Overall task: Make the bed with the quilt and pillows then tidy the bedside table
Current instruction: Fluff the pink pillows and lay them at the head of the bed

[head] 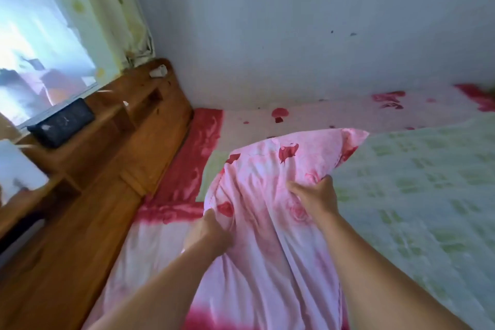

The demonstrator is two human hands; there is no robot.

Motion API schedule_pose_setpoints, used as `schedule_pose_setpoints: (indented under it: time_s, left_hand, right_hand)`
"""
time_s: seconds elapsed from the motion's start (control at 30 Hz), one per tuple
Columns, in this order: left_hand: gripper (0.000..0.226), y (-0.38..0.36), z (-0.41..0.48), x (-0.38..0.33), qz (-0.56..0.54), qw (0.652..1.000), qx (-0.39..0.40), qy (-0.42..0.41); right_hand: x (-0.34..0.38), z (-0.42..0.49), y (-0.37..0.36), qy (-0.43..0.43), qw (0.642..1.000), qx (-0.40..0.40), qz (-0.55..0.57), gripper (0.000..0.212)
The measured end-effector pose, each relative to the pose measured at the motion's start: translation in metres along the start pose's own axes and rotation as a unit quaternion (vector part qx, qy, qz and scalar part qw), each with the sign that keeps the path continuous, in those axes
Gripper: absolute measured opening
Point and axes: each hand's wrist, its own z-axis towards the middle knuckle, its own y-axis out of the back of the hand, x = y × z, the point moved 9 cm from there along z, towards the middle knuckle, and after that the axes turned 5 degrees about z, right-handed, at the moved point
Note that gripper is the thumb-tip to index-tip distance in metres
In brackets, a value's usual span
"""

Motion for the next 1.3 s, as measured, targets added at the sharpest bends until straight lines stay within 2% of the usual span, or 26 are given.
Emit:
schedule_pose_setpoints:
  time_s: [0.17, 0.3, 0.4, 0.57, 0.87, 0.97, 1.1, 1.3]
  left_hand:
    - [0.054, 0.091, -0.005, 0.011, 0.065, 0.996, -0.063, 0.001]
    - [0.042, 0.135, 0.006, 0.022, 0.037, 0.994, -0.106, -0.004]
    - [0.045, 0.164, 0.024, 0.026, 0.027, 0.99, -0.135, -0.012]
    - [0.047, 0.191, 0.079, 0.016, 0.013, 0.989, -0.14, -0.034]
    - [0.049, 0.252, 0.24, 0.019, -0.002, 0.992, -0.119, -0.037]
    - [0.052, 0.288, 0.275, 0.026, 0.002, 0.99, -0.137, -0.027]
    - [0.056, 0.335, 0.303, 0.001, 0.028, 0.985, -0.165, -0.035]
    - [0.057, 0.353, 0.312, -0.044, 0.014, 0.978, -0.202, -0.051]
  right_hand:
    - [0.06, -0.023, -0.025, 0.057, 0.998, 0.026, 0.007, 0.073]
    - [0.097, -0.034, -0.044, 0.08, 0.996, 0.024, 0.02, 0.07]
    - [0.126, -0.031, -0.062, 0.106, 0.994, 0.021, 0.015, 0.063]
    - [0.161, -0.006, -0.095, 0.129, 0.991, -0.009, -0.022, 0.063]
    - [0.242, 0.078, -0.218, 0.12, 0.989, -0.042, -0.073, 0.055]
    - [0.275, 0.09, -0.256, 0.118, 0.991, -0.023, -0.062, 0.063]
    - [0.315, 0.107, -0.267, 0.134, 0.99, -0.038, -0.035, 0.067]
    - [0.354, 0.131, -0.241, 0.17, 0.983, -0.063, 0.003, 0.064]
